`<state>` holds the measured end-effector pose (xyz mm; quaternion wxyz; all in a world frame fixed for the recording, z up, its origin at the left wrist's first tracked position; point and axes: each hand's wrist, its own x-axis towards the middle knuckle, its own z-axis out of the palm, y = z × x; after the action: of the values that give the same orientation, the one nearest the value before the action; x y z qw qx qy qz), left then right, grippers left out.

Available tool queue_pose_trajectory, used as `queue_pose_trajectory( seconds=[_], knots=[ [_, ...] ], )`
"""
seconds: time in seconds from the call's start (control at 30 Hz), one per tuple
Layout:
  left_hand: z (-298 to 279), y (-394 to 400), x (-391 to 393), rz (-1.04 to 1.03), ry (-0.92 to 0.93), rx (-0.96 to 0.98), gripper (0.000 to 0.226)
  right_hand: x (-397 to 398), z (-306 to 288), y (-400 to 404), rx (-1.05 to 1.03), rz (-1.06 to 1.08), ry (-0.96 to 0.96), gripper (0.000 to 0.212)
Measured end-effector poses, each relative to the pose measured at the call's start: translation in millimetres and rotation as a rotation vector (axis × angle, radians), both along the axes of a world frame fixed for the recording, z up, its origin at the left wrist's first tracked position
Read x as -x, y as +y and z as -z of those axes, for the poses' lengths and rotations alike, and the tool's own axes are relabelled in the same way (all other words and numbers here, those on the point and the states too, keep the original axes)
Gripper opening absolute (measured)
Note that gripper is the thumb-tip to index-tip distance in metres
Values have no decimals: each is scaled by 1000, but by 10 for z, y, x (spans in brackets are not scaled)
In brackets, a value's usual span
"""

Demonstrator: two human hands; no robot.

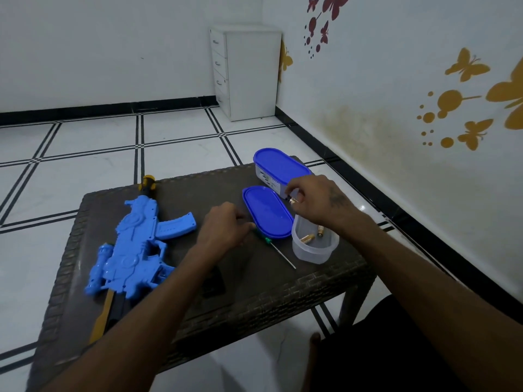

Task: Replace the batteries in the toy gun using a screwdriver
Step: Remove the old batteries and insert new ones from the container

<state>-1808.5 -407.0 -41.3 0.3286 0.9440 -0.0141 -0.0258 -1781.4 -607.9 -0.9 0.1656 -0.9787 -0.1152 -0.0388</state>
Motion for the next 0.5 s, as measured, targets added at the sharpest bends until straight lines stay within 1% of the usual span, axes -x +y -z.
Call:
queue_pose_trajectory(
  seconds=[0.1,0.3,0.4,0.47,0.5],
  knots=[
    [-29,287,101,-36,-95,-1,23,104,6,195,-151,-68,49,33],
    [-5,1012,433,-159,-161,-19,19,300,69,652,-350,-212,102,26],
    [72,1315,618,-187,-172,-123,24,418,159,923,-471,-247,203,29],
    [120,1481,683,-148,-156,-202,25,476,227,1072,-525,-273,270,27],
    [141,1559,720,-130,-132,-229,30,501,255,1151,-543,-298,300,26]
  ],
)
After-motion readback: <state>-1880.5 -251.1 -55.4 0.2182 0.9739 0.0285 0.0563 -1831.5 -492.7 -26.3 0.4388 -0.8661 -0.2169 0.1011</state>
